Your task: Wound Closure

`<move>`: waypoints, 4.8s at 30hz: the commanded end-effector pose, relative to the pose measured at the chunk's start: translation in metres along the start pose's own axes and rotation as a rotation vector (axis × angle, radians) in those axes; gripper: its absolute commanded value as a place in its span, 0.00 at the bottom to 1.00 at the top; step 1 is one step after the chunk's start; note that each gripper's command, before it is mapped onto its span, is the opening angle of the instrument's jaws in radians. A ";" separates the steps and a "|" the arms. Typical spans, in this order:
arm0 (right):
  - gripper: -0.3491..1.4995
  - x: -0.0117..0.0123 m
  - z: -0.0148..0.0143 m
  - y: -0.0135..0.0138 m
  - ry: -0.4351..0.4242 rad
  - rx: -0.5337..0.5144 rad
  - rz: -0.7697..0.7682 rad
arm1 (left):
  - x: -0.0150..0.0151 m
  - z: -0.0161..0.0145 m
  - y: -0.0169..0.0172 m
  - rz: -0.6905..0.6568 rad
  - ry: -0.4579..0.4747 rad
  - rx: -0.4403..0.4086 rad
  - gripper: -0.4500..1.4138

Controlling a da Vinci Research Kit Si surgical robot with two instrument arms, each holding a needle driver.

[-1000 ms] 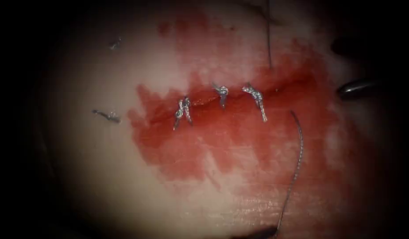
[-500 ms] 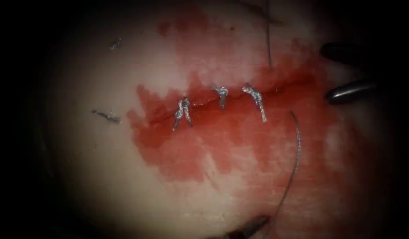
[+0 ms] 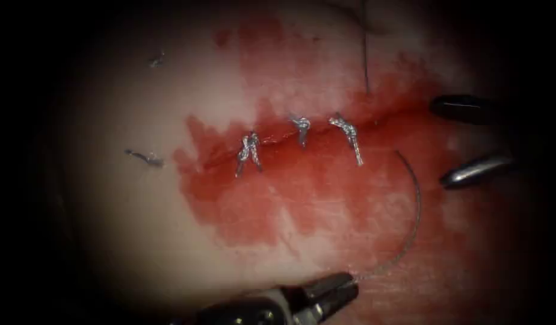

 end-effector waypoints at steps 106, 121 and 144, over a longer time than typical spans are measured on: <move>0.87 0.0029 0.0003 -0.0024 -0.214 -0.077 -0.104 | 0.0078 -0.0031 -0.0059 -0.158 -0.157 -0.117 0.05; 0.00 0.0026 -0.0006 0.0035 -0.053 -0.144 -0.020 | 0.0083 -0.0021 -0.0083 0.127 -0.155 -0.056 0.05; 0.00 0.0009 0.0054 0.0023 -0.006 -0.151 -0.053 | 0.0062 0.0088 -0.0083 0.132 -0.161 -0.060 0.05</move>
